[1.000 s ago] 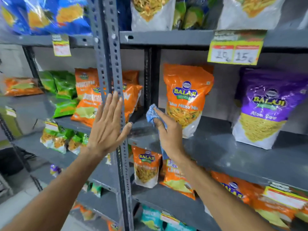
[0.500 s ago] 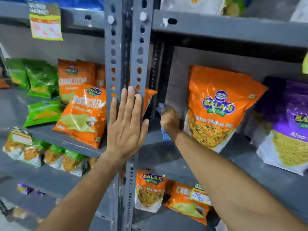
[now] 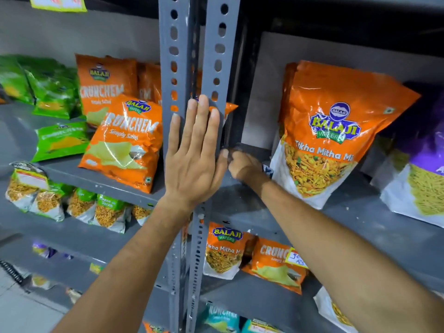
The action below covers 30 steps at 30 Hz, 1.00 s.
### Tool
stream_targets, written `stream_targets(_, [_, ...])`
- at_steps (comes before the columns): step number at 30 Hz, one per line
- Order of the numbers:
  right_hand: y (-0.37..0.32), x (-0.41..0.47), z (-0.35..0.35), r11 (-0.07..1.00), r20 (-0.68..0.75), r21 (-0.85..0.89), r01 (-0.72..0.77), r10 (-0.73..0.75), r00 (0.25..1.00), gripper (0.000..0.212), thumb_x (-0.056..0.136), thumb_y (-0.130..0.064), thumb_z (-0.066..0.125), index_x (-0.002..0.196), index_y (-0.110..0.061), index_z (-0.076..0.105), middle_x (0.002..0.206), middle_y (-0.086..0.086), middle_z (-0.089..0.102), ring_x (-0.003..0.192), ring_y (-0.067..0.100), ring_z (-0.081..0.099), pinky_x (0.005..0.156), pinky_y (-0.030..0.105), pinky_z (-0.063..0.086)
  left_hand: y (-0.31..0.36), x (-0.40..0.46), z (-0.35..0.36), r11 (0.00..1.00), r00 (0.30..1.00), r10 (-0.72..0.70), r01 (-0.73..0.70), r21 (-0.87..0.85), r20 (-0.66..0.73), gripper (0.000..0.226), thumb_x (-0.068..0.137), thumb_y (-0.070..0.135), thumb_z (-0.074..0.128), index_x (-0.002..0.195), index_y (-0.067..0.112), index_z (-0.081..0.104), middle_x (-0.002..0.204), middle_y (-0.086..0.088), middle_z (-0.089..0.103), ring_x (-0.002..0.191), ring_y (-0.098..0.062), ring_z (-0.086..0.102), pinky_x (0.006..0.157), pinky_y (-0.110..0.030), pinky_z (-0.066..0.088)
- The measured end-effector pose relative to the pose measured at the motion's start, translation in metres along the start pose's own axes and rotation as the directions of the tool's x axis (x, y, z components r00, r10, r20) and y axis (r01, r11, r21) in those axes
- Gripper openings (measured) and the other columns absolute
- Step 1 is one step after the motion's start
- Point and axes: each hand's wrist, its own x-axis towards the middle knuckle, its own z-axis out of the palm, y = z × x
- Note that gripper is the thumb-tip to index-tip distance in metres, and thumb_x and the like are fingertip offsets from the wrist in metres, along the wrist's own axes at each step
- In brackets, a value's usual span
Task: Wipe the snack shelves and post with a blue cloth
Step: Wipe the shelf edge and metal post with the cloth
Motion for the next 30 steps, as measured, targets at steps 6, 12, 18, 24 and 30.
stream_targets(6, [-0.026,-0.093,-0.021,0.983,0.051,-0.059,0.175,-0.172,0.984,0.033,0.097,-0.012,0.042,0.123,-0.024,0.058,0.131,0.010,0.064,0.116,0.037,0.062,0.087,0.042,0.049,-0.001,0.001,-0.002,1.000,1.000,-0.006,0.006,0.006,0.013,0.070,0.106,0.032,0.044,0.162,0.001,0.014,0.168,-0.020,0.011,0.160,-0.036,0.011,0.130,-0.056,0.011])
stream_targets(12, [-0.015,-0.165,-0.019,0.969,-0.053,0.050,0.242,-0.239,0.970,0.042,0.095,-0.022,0.052,0.130,-0.044,0.057,0.111,0.002,0.074,0.098,0.029,0.069,0.069,0.033,0.048,-0.001,0.001,-0.003,1.000,0.999,-0.019,0.018,0.017,0.033,0.072,0.106,0.031,0.044,0.163,0.003,0.011,0.169,-0.020,0.007,0.161,-0.028,-0.001,0.131,-0.054,0.006])
stream_targets(18, [-0.004,-0.089,-0.020,0.880,-0.261,0.475,0.017,0.123,0.957,0.037,0.099,-0.022,0.050,0.133,-0.034,0.060,0.116,0.004,0.074,0.103,0.025,0.069,0.089,0.037,0.057,-0.002,0.000,-0.001,1.000,1.000,-0.013,0.013,0.006,0.012,0.070,0.107,0.031,0.044,0.163,0.003,0.012,0.169,-0.020,0.009,0.161,-0.029,0.000,0.131,-0.055,0.007])
stream_targets(24, [-0.002,0.009,-0.003,0.952,-0.115,0.240,-0.191,0.223,0.968,0.031,0.097,-0.026,0.054,0.120,-0.007,0.063,0.125,0.019,0.066,0.118,0.040,0.061,0.094,0.042,0.050,-0.004,-0.002,0.005,1.000,1.000,0.007,-0.007,-0.003,-0.015,0.071,0.106,0.031,0.045,0.162,0.003,0.011,0.168,-0.019,0.010,0.161,-0.029,0.000,0.130,-0.056,0.008])
stream_targets(30, [-0.006,0.060,0.003,0.989,-0.082,-0.044,-0.142,0.138,0.987,0.039,0.103,-0.029,0.044,0.125,-0.001,0.062,0.131,0.023,0.063,0.125,0.040,0.057,0.104,0.044,0.046,-0.003,-0.003,0.005,1.000,0.999,0.000,-0.001,-0.020,-0.036,0.070,0.104,0.030,0.048,0.159,0.000,0.015,0.166,-0.015,0.011,0.160,-0.028,0.004,0.130,-0.057,0.011])
